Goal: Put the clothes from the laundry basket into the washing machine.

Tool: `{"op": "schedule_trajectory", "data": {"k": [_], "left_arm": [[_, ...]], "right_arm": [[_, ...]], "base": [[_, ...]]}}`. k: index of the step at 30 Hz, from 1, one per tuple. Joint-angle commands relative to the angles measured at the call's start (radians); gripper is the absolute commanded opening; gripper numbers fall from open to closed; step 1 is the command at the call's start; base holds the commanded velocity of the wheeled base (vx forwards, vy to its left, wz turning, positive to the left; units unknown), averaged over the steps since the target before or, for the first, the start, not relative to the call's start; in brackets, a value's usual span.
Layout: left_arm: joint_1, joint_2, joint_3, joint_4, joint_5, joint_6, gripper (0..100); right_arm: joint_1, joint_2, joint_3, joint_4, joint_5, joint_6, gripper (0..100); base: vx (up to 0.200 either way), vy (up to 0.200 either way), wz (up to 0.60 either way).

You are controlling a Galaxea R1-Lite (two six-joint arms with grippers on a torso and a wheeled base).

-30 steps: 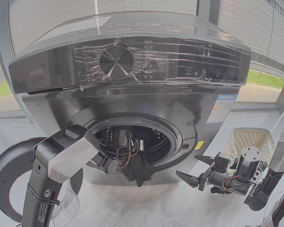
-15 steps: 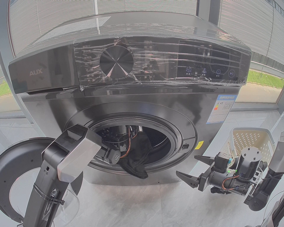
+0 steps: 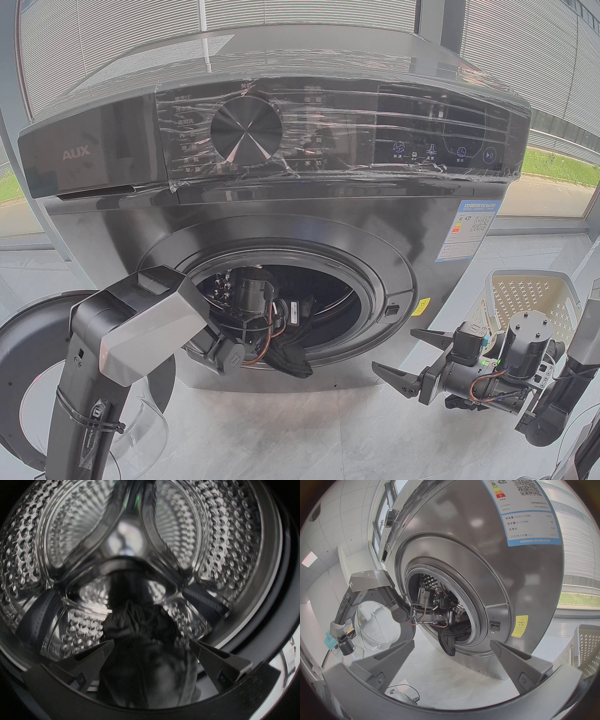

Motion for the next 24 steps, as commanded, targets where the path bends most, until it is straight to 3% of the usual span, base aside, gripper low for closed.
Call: {"op": "schedule_trajectory", "data": {"k": [1,15,16,24], "left_arm": [[-0.019,-0.077,0.145,0.031,-0.042,0.028,100],[-0.016,0.006,0.125,0.025,-0.042,0.036,100],[-0.013,0.009,0.121,0.026,-0.041,0.036,0],[-0.012,0.009,0.121,0.018,-0.041,0.036,0]], "right_arm": [[0.002,0.002,0.002,0.001,0.0,0.0,100],[0.002,0.001,0.002,0.001,0.0,0.0,100],[0.0,-0.001,0.002,0.001,0.0,0.0,100],[0.002,0.001,-0.001,-0.001,0.0,0.0,100]], "base": [[0.0,0.0,0.0],[0.0,0.0,0.0],[0.0,0.0,0.0],[0.0,0.0,0.0]]}}
